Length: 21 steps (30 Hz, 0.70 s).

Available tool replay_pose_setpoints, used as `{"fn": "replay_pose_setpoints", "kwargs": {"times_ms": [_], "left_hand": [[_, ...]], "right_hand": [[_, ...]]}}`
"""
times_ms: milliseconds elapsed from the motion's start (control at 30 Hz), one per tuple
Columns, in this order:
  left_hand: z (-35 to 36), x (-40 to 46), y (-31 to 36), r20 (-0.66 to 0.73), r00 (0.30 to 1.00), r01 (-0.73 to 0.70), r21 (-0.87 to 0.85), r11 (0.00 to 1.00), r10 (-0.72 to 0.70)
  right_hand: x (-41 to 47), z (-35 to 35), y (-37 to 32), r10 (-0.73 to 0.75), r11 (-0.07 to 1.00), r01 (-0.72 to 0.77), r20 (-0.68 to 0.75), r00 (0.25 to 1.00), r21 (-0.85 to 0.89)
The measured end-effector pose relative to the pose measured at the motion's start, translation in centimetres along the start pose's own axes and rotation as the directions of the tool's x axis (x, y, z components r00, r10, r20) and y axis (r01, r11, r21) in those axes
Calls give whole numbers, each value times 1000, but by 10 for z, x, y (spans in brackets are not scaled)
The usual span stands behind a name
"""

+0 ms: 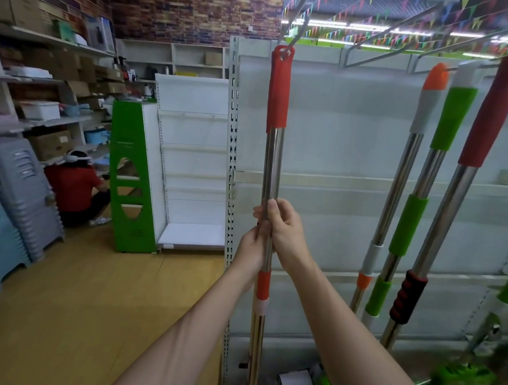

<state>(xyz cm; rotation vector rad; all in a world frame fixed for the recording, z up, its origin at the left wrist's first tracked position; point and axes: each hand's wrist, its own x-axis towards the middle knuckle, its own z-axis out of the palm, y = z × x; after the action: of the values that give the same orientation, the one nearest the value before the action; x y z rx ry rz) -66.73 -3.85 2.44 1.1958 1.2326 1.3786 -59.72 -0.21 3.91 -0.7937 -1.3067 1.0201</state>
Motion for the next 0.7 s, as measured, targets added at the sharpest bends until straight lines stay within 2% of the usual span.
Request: {"fn": "replay_pose_setpoints", "kwargs": {"times_ms": [267, 467, 600, 633, 700], "left_hand": [[1, -5, -8, -86, 995, -42, 40, 998, 46], [-10, -13, -6, -161, 985, -39, 128, 991, 60], [-16, -33, -5, -303, 914, -211, 219, 953, 271], [-14, -41, -5, -304, 896, -256, 241, 936, 323], [-5, -57, -5, -233, 907, -304, 218, 927, 352]], "right_hand": [[-13, -1, 5, 16, 991, -23, -54, 998, -134], [-34, -20, 3, 14, 987, -28, -89, 996, -157], [-54, -42, -4, 26, 991, -35, -74, 997, -132], [-60, -49, -7, 39, 993, -45, -62, 997, -111], [-73, -66, -15, 55, 996, -57, -39, 998, -71]]}}
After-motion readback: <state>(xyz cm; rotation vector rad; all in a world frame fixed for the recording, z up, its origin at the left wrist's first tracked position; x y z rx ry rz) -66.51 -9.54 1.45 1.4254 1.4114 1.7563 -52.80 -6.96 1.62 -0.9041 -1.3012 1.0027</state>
